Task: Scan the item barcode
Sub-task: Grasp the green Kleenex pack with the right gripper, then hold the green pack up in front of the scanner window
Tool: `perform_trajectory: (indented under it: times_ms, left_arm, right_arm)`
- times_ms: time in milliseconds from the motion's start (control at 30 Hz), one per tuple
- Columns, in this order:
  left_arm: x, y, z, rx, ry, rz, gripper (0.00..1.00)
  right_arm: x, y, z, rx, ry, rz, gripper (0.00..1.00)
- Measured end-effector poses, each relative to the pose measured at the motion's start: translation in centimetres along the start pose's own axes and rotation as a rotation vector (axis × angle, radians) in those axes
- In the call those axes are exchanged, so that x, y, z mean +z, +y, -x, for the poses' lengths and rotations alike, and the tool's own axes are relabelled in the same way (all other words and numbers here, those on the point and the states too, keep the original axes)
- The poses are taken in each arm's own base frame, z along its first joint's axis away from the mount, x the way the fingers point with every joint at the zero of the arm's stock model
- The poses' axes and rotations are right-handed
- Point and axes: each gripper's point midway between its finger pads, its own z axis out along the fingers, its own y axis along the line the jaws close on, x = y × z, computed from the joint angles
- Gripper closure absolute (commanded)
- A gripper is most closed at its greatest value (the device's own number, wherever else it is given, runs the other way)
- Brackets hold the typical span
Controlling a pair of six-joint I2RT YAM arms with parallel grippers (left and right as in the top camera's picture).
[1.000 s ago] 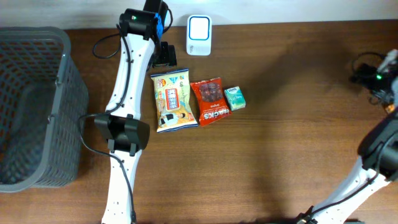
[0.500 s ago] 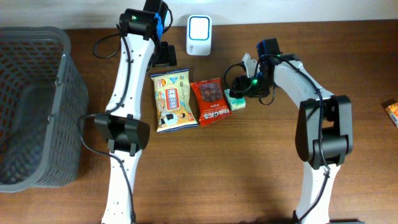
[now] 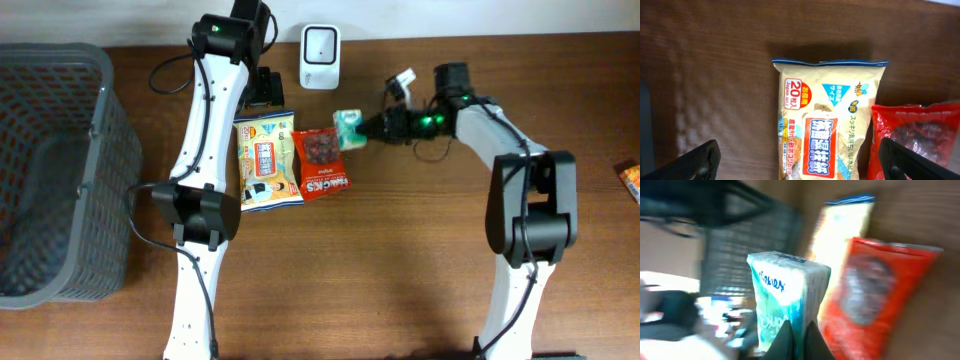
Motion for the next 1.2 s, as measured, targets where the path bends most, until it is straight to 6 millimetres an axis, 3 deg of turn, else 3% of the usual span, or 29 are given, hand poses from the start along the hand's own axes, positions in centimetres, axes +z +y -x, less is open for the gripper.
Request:
perform_trajectory:
  times_ms: [100,167,233,300,333,400,633,700,767,833,867,967,1067,1200]
  left_arm:
    - [0.0,0.0,0.0,0.0,-0.001,0.0,0.01]
    - [0.0,0.0,0.0,0.0,0.0,0.0,0.01]
    - [0.0,0.0,0.0,0.0,0.0,0.0,0.01]
    - [0.0,0.0,0.0,0.0,-0.002,0.0,0.01]
    - [0.0,0.0,0.0,0.0,0.0,0.0,0.01]
    - [0.0,0.0,0.0,0.0,0.0,0.0,0.01]
    - [0.0,0.0,0.0,-0.001,-0.001,0.0,0.01]
    - [0.0,0.0,0.0,0.0,0.0,0.0,0.01]
    - [0.0,0.0,0.0,-0.001,-0.001,0.0,0.01]
    - [0.0,0.0,0.0,0.0,0.0,0.0,0.01]
    - [0.0,0.0,0.0,-0.001,-0.001,0.0,0.01]
    - [0.0,0.0,0.0,-0.002,-0.001,0.0,0.01]
    - [0.0,0.0,0.0,-0.003,-0.001,0.0,0.01]
    - [0.0,0.0,0.0,-0.003,-0.001,0.0,0.01]
  right_arm:
    - [0.0,2.3,0.0,0.073,0.019,0.129,0.96]
    - [0.7,3.4,0.8,0.031,0.03,0.172,0.96]
    - [1.8,4.5,2.1,-0.131,0.03,0.197,0.96]
    - [2.4,6.7,3.9,-0.331,0.018,0.225,0.96]
    - [2.6,8.5,4.5,-0.392,0.022,0.241,0.96]
    - [2.9,10.1,4.7,-0.446,0.026,0.257,0.96]
    - [3.2,10.3,4.7,-0.335,0.044,0.257,0.96]
    - [3.2,10.4,5.9,-0.262,-0.01,0.233,0.96]
    - [3.0,10.9,8.6,-0.267,-0.16,0.202,0.96]
    - [2.9,8.7,11.5,-0.149,-0.317,0.11,0.96]
    - [2.8,5.2,12.9,-0.004,-0.392,-0.029,0.96]
    - [0.7,0.4,15.5,0.019,-0.52,-0.41,0.96]
    - [-1.4,0.7,18.8,-0.239,-0.648,-0.811,0.96]
    - [2.3,3.7,19.9,-0.692,-0.684,-1.184,0.96]
